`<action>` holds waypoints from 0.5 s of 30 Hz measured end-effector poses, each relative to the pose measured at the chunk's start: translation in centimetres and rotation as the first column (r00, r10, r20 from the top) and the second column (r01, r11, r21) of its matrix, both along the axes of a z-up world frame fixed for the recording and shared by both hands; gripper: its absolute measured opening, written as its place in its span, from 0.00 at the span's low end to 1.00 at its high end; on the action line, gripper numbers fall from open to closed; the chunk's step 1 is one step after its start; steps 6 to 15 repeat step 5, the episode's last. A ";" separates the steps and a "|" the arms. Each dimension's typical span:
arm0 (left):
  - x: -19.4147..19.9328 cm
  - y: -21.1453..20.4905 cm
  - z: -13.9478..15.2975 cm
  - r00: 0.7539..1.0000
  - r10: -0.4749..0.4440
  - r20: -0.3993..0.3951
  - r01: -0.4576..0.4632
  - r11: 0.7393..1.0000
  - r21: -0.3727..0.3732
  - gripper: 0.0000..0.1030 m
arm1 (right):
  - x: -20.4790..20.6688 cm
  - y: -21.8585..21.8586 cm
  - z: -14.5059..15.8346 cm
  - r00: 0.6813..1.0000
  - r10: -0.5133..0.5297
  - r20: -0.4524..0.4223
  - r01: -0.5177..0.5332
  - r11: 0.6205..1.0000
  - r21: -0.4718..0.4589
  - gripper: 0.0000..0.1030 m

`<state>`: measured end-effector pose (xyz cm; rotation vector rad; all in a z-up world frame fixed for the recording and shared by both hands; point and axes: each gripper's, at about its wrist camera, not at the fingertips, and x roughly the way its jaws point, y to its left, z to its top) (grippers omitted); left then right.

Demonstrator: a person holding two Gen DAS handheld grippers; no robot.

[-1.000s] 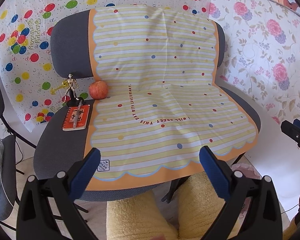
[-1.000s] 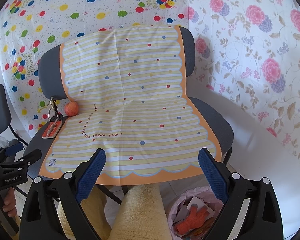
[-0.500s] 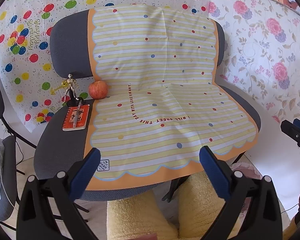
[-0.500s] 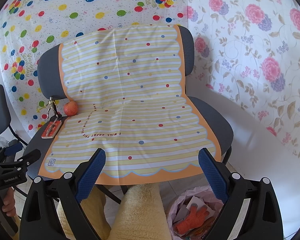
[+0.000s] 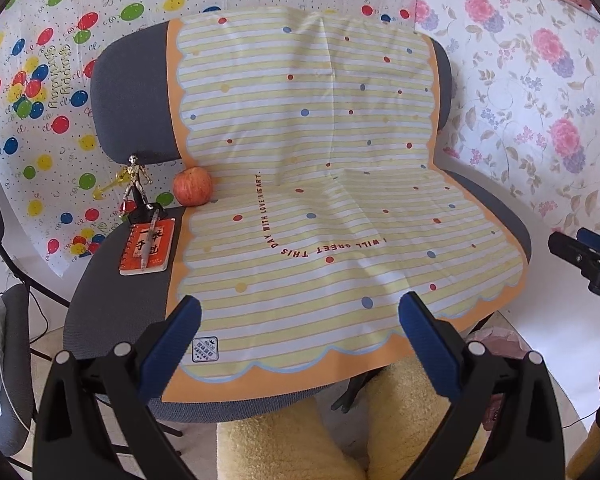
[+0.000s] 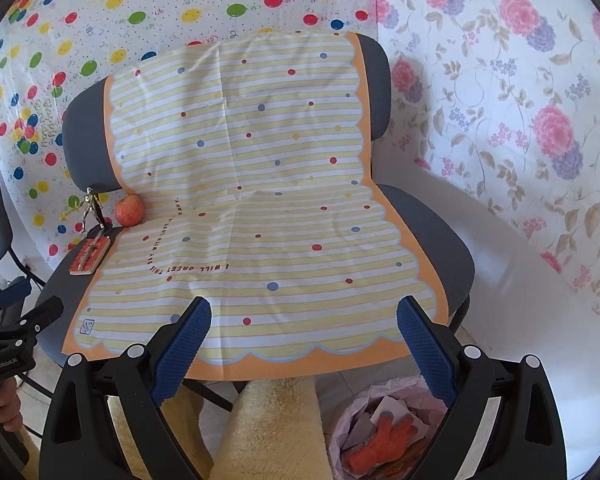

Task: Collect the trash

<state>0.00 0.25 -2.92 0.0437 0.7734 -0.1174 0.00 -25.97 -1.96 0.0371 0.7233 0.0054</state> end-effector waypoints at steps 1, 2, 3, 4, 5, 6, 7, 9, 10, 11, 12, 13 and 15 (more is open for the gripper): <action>0.5 -0.1 -0.4 1.000 0.008 -0.016 -0.008 1.000 0.007 0.93 | 1.4 -0.2 -0.6 1.000 0.009 -0.001 -0.009 1.000 -0.009 0.91; 1.2 0.0 -1.0 0.999 0.014 -0.030 -0.014 1.000 0.013 0.93 | 2.9 -0.4 -1.1 1.000 0.013 -0.006 -0.013 1.000 -0.019 0.91; 1.8 0.0 -1.5 0.999 0.020 -0.043 -0.019 1.000 0.017 0.93 | 4.1 -0.6 -1.6 1.000 0.021 -0.012 -0.022 0.999 -0.026 0.91; 2.6 0.2 -2.0 0.998 0.026 -0.056 -0.026 1.000 0.014 0.93 | 6.1 -1.0 -2.4 0.999 0.042 -0.019 -0.043 0.999 -0.029 0.92; 3.5 0.5 -2.6 0.997 0.037 -0.073 -0.036 0.999 0.006 0.93 | 8.0 -1.5 -3.3 0.998 0.046 -0.036 -0.047 0.998 -0.030 0.92; 3.5 0.5 -2.6 0.997 0.037 -0.073 -0.036 0.999 0.006 0.93 | 8.0 -1.5 -3.3 0.998 0.046 -0.036 -0.047 0.998 -0.030 0.92; 3.5 0.5 -2.6 0.997 0.037 -0.073 -0.036 0.999 0.006 0.93 | 8.0 -1.5 -3.3 0.998 0.046 -0.036 -0.047 0.998 -0.030 0.92; 3.5 0.5 -2.6 0.997 0.037 -0.073 -0.036 0.999 0.006 0.93 | 8.0 -1.5 -3.3 0.998 0.046 -0.036 -0.047 0.998 -0.030 0.92; 3.5 0.5 -2.6 0.997 0.037 -0.073 -0.036 0.999 0.006 0.93 | 8.0 -1.5 -3.3 0.998 0.046 -0.036 -0.047 0.998 -0.030 0.92; 3.5 0.5 -2.6 0.997 0.037 -0.073 -0.036 0.999 0.006 0.93 | 8.0 -1.5 -3.3 0.998 0.046 -0.036 -0.047 0.998 -0.030 0.92; 3.5 0.5 -2.6 0.997 0.037 -0.073 -0.036 0.999 0.006 0.93 | 8.0 -1.5 -3.3 0.998 0.046 -0.036 -0.047 0.998 -0.030 0.92; 3.5 0.5 -2.6 0.997 0.037 -0.073 -0.036 0.999 0.006 0.93 | 8.0 -1.5 -3.3 0.998 0.046 -0.036 -0.047 0.998 -0.030 0.92; 3.5 0.5 -2.6 0.997 0.037 -0.073 -0.036 0.999 0.006 0.93 | 8.0 -1.5 -3.3 0.998 0.046 -0.036 -0.047 0.998 -0.030 0.92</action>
